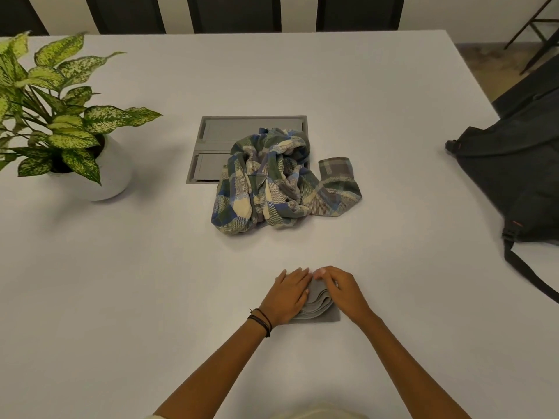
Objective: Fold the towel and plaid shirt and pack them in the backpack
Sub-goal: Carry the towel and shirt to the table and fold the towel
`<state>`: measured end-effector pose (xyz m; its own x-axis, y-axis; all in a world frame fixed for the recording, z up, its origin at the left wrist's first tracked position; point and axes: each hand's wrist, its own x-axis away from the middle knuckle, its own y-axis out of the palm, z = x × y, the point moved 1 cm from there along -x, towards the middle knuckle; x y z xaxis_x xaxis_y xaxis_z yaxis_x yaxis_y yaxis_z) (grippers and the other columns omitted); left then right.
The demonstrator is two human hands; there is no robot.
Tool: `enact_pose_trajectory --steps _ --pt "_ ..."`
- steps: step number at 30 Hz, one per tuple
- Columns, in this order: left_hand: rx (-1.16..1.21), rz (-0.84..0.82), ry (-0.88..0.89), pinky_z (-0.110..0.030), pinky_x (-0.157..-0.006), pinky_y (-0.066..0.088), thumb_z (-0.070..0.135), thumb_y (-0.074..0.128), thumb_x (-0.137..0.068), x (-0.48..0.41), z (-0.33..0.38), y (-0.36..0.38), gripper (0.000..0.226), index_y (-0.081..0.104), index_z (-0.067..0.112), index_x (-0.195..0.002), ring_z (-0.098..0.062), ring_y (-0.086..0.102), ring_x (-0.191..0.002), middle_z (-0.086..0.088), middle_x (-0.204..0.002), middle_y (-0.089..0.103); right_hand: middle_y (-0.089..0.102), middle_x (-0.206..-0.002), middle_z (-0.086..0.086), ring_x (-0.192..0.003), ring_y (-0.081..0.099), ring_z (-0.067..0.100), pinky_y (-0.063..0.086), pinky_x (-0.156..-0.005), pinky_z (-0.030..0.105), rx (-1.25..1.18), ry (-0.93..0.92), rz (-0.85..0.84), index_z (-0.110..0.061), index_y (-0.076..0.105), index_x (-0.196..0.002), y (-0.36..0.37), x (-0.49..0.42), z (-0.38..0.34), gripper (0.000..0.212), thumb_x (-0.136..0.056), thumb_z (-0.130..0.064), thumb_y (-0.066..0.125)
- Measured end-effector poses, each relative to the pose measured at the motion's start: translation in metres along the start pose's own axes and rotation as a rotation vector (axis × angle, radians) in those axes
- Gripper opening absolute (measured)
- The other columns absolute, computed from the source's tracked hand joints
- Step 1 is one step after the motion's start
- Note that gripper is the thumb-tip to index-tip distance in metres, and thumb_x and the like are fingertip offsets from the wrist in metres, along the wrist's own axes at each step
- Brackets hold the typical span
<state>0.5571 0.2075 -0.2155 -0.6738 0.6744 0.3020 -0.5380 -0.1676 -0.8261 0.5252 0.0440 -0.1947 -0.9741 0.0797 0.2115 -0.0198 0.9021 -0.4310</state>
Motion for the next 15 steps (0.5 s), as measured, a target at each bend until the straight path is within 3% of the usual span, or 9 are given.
enact_pose_trajectory --steps 2,5,6,8,11,15 --pt "-0.036 0.019 0.020 -0.039 -0.117 0.006 0.052 -0.010 -0.089 0.003 0.003 0.002 0.078 0.021 0.010 -0.147 -0.020 0.018 -0.143 -0.006 -0.154 0.022 0.066 -0.111 0.002 -0.104 0.060 0.010 0.045 -0.096 0.024 0.058 0.021 -0.010 -0.009 0.064 -0.111 0.006 -0.002 0.000 0.028 -0.099 -0.017 0.040" --pt "-0.111 0.003 0.000 -0.044 -0.103 0.042 0.038 -0.005 -0.098 0.007 -0.001 0.009 0.071 0.048 0.006 -0.133 -0.021 0.048 -0.127 -0.009 -0.138 0.050 0.044 -0.142 0.006 -0.131 0.041 0.015 0.027 -0.111 0.023 0.177 0.074 -0.134 -0.006 0.043 -0.136 0.015 -0.001 0.007 0.039 -0.100 -0.020 0.037" --pt "-0.118 0.012 -0.005 -0.042 -0.097 0.047 0.034 0.000 -0.100 0.008 -0.003 0.014 0.067 0.052 0.006 -0.130 -0.020 0.052 -0.123 -0.008 -0.134 0.054 0.036 -0.147 0.006 -0.136 0.033 0.015 0.021 -0.113 0.022 0.224 0.073 -0.167 -0.006 0.035 -0.140 0.017 0.001 0.010 0.044 -0.100 -0.023 0.034" --pt "-0.128 0.015 0.009 -0.042 -0.098 0.046 0.032 0.005 -0.100 0.010 -0.005 0.023 0.061 0.052 0.006 -0.130 -0.019 0.051 -0.124 -0.008 -0.135 0.052 0.023 -0.153 0.006 -0.141 0.020 0.015 0.009 -0.114 0.019 0.324 0.041 -0.209 -0.005 0.024 -0.144 0.021 0.005 0.016 0.062 -0.097 -0.045 0.020" --pt "-0.183 0.047 0.035 -0.042 -0.109 0.030 0.031 0.016 -0.099 0.013 -0.003 0.026 0.052 0.046 0.005 -0.134 -0.021 0.047 -0.128 -0.009 -0.139 0.048 0.016 -0.154 0.008 -0.143 0.013 0.017 0.003 -0.112 0.017 0.441 -0.043 -0.214 -0.003 0.018 -0.145 0.022 0.010 0.035 0.105 -0.074 -0.073 -0.014" --pt "-0.249 0.014 0.036 -0.040 -0.111 0.018 0.034 0.013 -0.101 0.014 -0.008 0.028 0.054 0.040 0.006 -0.139 -0.022 0.039 -0.134 -0.009 -0.144 0.041 0.012 -0.154 0.007 -0.144 0.010 0.019 -0.002 -0.115 0.019 0.559 -0.129 -0.216 -0.005 0.013 -0.145 0.020 0.014 0.052 0.098 -0.078 -0.069 -0.019"
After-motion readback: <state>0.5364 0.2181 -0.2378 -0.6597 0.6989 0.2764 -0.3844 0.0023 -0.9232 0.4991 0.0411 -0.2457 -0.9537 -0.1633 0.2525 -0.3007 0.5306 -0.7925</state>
